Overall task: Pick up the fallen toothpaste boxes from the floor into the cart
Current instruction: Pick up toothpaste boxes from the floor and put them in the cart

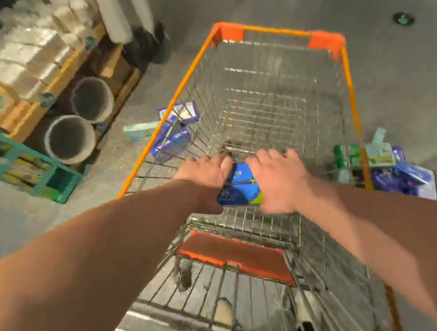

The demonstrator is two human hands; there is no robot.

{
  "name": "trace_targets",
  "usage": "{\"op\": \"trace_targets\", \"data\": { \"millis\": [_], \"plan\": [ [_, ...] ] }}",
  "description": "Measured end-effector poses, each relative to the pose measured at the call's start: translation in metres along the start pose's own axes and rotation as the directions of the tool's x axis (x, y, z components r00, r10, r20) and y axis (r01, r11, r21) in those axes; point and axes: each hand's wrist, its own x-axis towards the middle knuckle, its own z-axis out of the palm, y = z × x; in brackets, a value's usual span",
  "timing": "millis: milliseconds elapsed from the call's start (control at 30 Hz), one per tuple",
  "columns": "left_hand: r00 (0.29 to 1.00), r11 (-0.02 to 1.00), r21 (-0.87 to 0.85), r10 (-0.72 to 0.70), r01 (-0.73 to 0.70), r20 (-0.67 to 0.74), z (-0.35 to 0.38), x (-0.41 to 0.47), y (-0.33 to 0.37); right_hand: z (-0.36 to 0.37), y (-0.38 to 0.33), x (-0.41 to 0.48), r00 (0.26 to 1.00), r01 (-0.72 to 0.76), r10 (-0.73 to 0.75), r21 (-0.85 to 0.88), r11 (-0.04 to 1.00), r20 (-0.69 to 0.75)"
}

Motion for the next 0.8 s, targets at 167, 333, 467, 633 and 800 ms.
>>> {"op": "trace_targets", "data": {
  "millis": [167, 333, 467, 633, 800],
  "plan": [
    [0.996, 0.996, 0.024, 0.089, -0.089, 0.032, 0.063, 0.053, 0.006, 0.073, 0.001, 0.032, 0.991, -0.111, 0.111, 0.003, 0.994, 0.077],
    [0.978, 0.988, 0.009, 0.15, -0.153, 0.147, 0.125, 0.098, 0.016, 0.148, -0.009, 0.048, 0.97, -0.203, 0.194, 0.052, 0.978, 0.145],
    [0.961, 0.983, -0.001, 0.182, -0.186, 0.206, 0.172, 0.117, 0.016, 0.187, -0.019, 0.067, 0.95, -0.203, 0.17, 0.104, 0.974, 0.263],
    [0.939, 0.981, 0.037, 0.173, -0.192, 0.296, 0.215, 0.129, 0.022, 0.232, -0.032, 0.079, 0.925, -0.21, 0.16, 0.113, 0.971, 0.344],
    [0.946, 0.971, 0.073, 0.202, -0.227, 0.254, 0.238, 0.133, 0.023, 0.257, -0.036, 0.079, 0.93, -0.223, 0.169, 0.137, 0.965, 0.328]
  ]
}}
